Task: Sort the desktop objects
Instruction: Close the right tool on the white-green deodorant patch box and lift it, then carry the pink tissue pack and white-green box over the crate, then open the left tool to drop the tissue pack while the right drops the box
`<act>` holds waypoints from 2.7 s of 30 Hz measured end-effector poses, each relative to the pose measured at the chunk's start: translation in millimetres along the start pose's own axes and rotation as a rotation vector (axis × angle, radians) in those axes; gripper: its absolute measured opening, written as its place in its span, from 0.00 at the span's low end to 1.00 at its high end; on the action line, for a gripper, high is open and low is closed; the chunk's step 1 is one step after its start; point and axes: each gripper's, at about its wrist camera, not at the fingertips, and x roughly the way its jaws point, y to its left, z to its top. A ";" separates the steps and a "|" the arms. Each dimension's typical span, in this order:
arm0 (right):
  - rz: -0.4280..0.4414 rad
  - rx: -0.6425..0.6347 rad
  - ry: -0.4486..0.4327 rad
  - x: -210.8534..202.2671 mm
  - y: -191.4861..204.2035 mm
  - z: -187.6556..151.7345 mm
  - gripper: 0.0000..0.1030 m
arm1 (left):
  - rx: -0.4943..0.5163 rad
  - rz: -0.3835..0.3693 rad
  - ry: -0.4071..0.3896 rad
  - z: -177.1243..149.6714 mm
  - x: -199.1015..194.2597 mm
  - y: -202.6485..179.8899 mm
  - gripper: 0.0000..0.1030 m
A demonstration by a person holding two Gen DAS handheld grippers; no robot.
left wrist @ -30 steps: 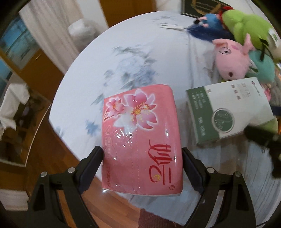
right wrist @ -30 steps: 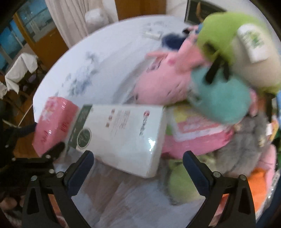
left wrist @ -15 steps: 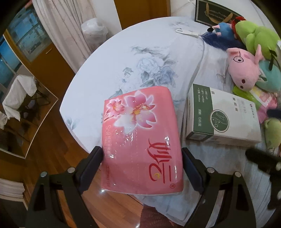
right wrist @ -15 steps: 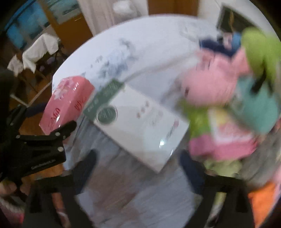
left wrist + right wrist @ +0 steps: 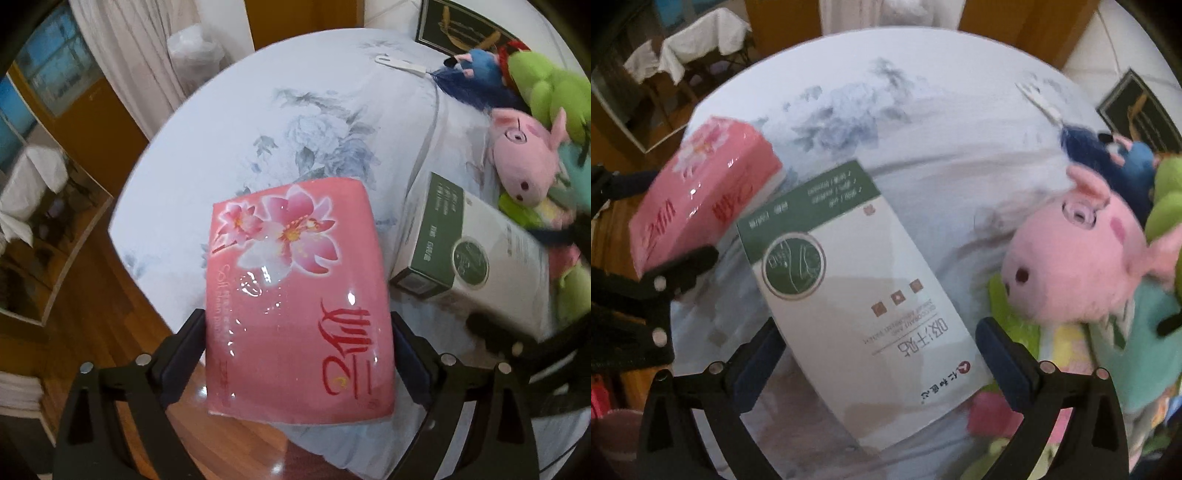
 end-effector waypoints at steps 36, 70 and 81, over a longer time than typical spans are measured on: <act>-0.122 0.376 -0.361 -154.9 -44.4 -24.0 0.74 | 0.277 -0.139 -0.351 61.4 -124.5 -60.2 0.88; -0.758 1.051 -0.488 -472.8 -193.8 -622.8 0.74 | 0.820 -0.500 -0.634 -215.3 -453.7 -565.4 0.88; -0.703 1.056 -0.436 -465.7 -204.5 -673.7 0.74 | 0.825 -0.535 -0.469 -242.2 -447.8 -619.9 0.89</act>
